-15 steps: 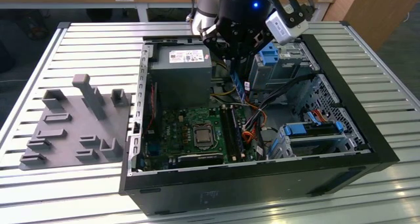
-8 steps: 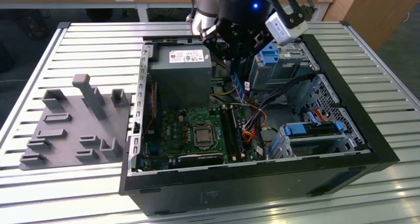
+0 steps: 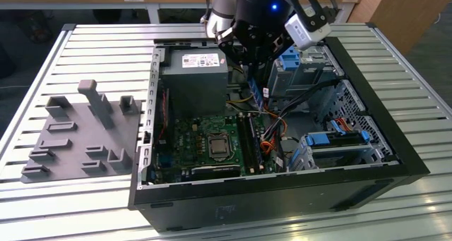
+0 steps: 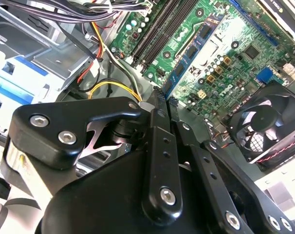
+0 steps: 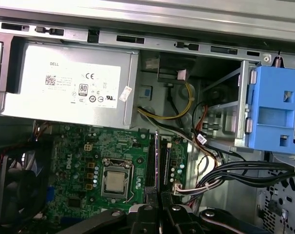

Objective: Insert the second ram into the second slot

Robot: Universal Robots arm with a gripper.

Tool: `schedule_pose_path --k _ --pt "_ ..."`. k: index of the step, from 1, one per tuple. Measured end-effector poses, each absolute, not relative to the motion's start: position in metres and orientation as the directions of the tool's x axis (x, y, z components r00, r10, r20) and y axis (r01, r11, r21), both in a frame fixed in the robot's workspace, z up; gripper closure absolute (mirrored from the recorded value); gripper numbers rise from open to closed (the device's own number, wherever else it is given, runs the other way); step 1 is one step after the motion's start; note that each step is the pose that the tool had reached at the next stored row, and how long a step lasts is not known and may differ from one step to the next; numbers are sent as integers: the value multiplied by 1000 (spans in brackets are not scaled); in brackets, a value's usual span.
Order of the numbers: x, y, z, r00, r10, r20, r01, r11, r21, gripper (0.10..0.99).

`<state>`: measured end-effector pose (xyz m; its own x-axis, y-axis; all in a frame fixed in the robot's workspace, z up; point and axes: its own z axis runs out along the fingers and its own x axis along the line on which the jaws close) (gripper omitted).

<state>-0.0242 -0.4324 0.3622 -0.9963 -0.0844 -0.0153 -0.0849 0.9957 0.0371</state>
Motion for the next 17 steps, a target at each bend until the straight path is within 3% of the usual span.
schedule_pose_path --k 17 --pt "-24 -432 361 -999 -49 -15 -49 998 37 949"
